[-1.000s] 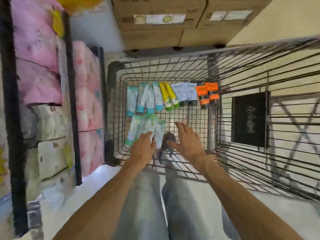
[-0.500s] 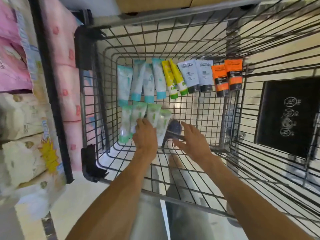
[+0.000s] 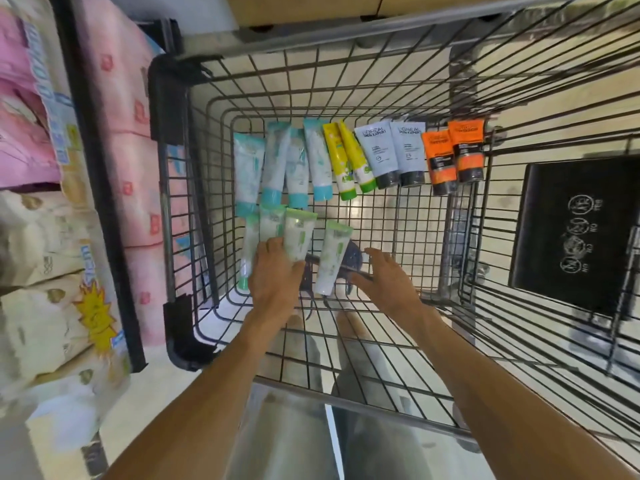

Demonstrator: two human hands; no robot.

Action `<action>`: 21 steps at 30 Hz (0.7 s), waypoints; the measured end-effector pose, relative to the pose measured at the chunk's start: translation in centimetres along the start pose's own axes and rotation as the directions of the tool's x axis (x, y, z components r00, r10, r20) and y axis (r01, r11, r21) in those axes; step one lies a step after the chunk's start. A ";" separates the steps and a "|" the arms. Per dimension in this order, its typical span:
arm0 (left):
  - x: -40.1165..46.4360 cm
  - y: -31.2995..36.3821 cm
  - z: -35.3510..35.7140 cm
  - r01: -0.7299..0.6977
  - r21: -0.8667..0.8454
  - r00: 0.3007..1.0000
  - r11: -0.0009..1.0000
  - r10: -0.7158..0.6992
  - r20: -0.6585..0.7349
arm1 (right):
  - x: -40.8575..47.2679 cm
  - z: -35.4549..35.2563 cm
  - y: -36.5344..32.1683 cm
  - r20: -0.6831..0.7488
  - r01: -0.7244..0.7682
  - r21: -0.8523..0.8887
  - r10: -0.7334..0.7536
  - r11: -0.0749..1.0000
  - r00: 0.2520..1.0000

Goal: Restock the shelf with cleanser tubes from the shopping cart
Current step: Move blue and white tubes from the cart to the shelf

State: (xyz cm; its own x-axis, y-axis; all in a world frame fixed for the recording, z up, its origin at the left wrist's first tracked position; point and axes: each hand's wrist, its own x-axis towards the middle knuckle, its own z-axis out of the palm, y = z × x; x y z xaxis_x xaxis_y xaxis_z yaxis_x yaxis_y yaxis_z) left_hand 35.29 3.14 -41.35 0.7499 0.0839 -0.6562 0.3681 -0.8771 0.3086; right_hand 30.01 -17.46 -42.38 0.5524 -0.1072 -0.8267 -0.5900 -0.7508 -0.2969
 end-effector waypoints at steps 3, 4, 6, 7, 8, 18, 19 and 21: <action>-0.1 -1.4 -1.6 -0.015 -0.017 1.000 1.000 0.014 -0.018 | 0.2 0.6 -1.4 0.013 -0.028 0.094 0.027 0.995 1.000; -0.1 -1.7 -2.1 -0.002 -0.028 1.000 1.000 0.002 -0.019 | 0.4 0.9 -1.9 0.024 -0.051 0.126 0.048 0.991 0.999; -0.1 -2.3 -3.0 0.021 -0.047 1.000 0.999 -0.022 -0.022 | 1.0 1.9 -2.7 0.044 -0.107 0.190 0.100 0.976 0.994; 0.0 -2.6 -3.3 0.024 -0.052 0.999 0.998 -0.025 -0.022 | 1.4 2.4 -3.1 0.047 -0.135 0.231 0.127 0.964 0.991; 0.0 -2.8 -3.6 0.024 -0.053 0.999 0.998 -0.025 -0.023 | 1.8 3.1 -3.4 0.053 -0.171 0.267 0.163 0.949 0.985; -0.6 -3.9 -4.4 0.035 -0.060 0.999 0.998 -0.036 -0.011 | 3.9 6.5 -4.0 0.052 -0.241 0.463 0.246 0.853 0.968; -0.6 -3.9 -4.5 0.033 -0.062 0.999 0.998 -0.034 -0.006 | 3.5 5.9 -4.2 0.061 -0.230 0.458 0.228 0.858 0.972; -0.6 -3.7 -4.8 0.027 -0.063 1.000 0.998 -0.027 0.004 | 2.9 4.9 -3.9 0.073 -0.204 0.442 0.192 0.873 0.979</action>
State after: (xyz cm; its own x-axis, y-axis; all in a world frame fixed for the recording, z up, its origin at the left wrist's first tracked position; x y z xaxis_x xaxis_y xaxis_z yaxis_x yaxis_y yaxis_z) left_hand 36.09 8.60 -38.79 0.7373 0.1052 -0.6673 0.4224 -0.8427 0.3339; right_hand 31.00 -11.63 -45.98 0.3847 -0.2013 -0.9008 -0.8884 -0.3457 -0.3021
